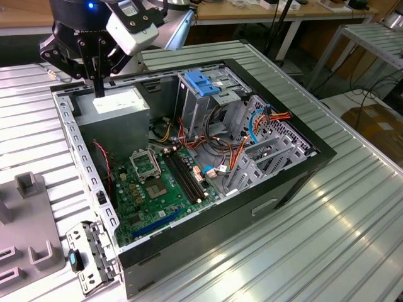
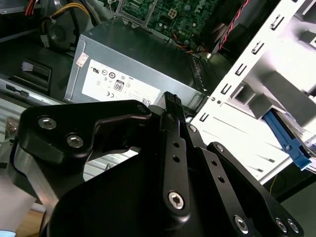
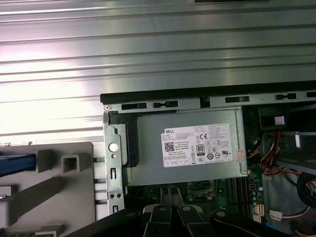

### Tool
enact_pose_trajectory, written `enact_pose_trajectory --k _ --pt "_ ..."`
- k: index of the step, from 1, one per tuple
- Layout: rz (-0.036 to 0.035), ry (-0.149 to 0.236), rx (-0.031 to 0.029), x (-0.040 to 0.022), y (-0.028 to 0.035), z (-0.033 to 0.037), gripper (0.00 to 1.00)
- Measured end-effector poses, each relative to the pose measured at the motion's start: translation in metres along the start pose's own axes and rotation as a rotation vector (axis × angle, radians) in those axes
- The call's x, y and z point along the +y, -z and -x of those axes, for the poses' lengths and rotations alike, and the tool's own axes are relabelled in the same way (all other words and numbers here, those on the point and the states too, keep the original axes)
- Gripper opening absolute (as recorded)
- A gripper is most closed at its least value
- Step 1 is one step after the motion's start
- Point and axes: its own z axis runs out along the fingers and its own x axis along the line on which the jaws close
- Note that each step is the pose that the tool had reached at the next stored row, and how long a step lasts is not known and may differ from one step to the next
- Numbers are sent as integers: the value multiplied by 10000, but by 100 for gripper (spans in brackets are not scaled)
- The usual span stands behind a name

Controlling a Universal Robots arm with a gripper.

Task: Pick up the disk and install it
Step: 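Reach for the disk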

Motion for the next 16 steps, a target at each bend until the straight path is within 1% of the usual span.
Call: enact_pose_trajectory --k 12,16 --pt "1 0 -1 -4 1 -48 11" --pt "0 0 0 -6 2 -77 11"
